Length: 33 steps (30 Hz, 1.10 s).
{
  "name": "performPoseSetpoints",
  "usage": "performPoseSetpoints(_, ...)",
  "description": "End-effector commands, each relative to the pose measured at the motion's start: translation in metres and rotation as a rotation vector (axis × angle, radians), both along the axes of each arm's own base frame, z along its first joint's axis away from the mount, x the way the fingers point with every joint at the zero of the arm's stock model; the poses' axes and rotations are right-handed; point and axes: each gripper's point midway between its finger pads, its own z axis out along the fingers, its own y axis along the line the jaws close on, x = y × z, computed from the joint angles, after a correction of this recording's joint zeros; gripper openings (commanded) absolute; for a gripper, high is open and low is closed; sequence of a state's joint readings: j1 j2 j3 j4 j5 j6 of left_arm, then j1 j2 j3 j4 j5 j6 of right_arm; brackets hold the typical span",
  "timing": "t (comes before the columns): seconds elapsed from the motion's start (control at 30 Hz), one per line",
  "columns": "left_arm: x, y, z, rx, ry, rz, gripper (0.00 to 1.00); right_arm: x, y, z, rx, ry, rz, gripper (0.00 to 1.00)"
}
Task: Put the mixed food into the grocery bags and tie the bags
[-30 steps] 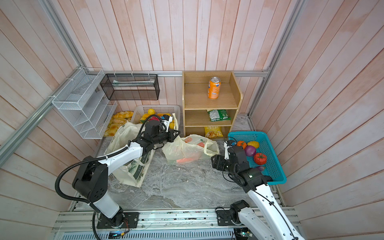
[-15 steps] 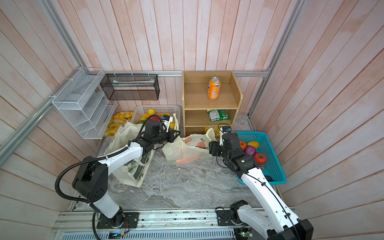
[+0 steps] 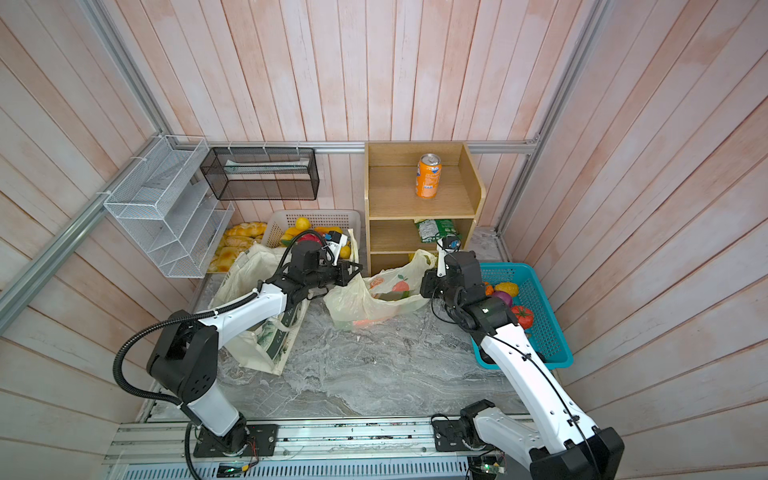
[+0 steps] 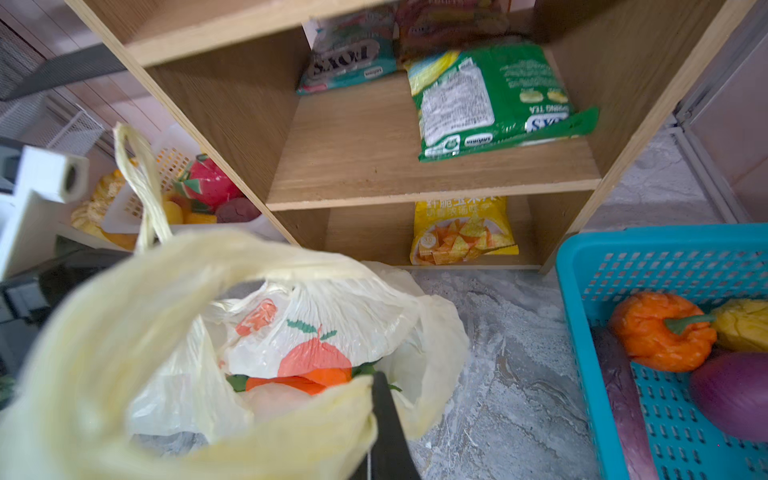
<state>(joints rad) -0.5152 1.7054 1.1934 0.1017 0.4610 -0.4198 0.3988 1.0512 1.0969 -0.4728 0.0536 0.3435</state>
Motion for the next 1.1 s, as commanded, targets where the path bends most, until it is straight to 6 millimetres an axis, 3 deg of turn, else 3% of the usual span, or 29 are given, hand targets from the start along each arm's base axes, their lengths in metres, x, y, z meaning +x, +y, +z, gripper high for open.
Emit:
performPoseSetpoints(0.0, -0.011, 0.001, 0.040, -0.071, -0.065, -0.029, 0.00, -0.020, -0.001, 0.047, 0.080, -0.056, 0.010, 0.00)
performPoseSetpoints(0.1, -0.013, 0.007, 0.048, -0.041, -0.065, 0.036, 0.00, -0.035, -0.010, 0.064, 0.131, -0.069, -0.021, 0.00)
performPoseSetpoints(0.27, -0.007, 0.024, 0.043, 0.087, -0.037, 0.250, 0.00, -0.058, -0.024, 0.072, 0.185, -0.066, -0.073, 0.00)
performPoseSetpoints(0.5, -0.018, 0.031, 0.046, 0.035, -0.010, 0.327, 0.01, -0.067, -0.030, 0.031, 0.177, 0.022, -0.106, 0.00)
performPoseSetpoints(0.67, -0.031, 0.031, 0.049, 0.006, -0.022, 0.357, 0.04, -0.068, -0.030, 0.032, 0.196, 0.019, -0.108, 0.00)
performPoseSetpoints(0.87, -0.038, 0.017, 0.050, 0.009, -0.070, 0.257, 0.00, -0.062, -0.026, 0.031, 0.185, 0.019, -0.100, 0.00)
performPoseSetpoints(0.93, -0.045, 0.001, 0.058, 0.020, -0.147, 0.132, 0.00, -0.061, -0.025, 0.028, 0.186, 0.023, -0.096, 0.00)
performPoseSetpoints(1.07, -0.048, -0.021, 0.051, 0.118, -0.221, -0.050, 0.00, -0.060, -0.022, 0.016, 0.183, 0.048, -0.085, 0.00)
